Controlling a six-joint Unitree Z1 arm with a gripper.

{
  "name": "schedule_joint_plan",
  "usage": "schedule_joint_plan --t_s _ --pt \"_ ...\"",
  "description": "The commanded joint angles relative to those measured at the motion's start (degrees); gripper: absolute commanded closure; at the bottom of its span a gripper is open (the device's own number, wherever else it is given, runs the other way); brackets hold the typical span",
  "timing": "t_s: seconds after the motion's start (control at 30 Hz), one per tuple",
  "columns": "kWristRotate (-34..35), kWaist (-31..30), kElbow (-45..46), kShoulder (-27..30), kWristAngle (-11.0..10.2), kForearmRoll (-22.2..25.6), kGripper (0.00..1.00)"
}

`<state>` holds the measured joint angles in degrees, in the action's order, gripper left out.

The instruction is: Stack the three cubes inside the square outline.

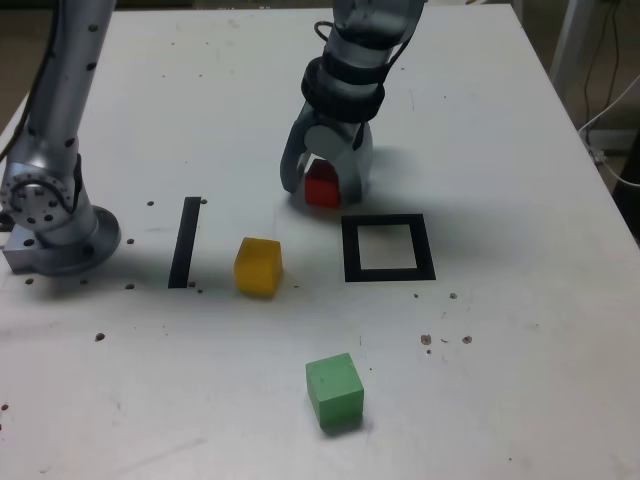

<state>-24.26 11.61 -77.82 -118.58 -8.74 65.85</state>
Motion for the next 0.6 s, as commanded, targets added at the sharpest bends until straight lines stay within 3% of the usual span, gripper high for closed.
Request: schedule_joint_plan --t_s 0.0,0.3,0.57 --pt "0.2 -0.3 -0.2 0.1 0.0 0.5 0.77" --pt "1.1 -2.2 -2.0 0.7 0.2 2.2 0.77" --pt "5.3 -6.6 -7.7 1.7 1.8 7.4 0.77"
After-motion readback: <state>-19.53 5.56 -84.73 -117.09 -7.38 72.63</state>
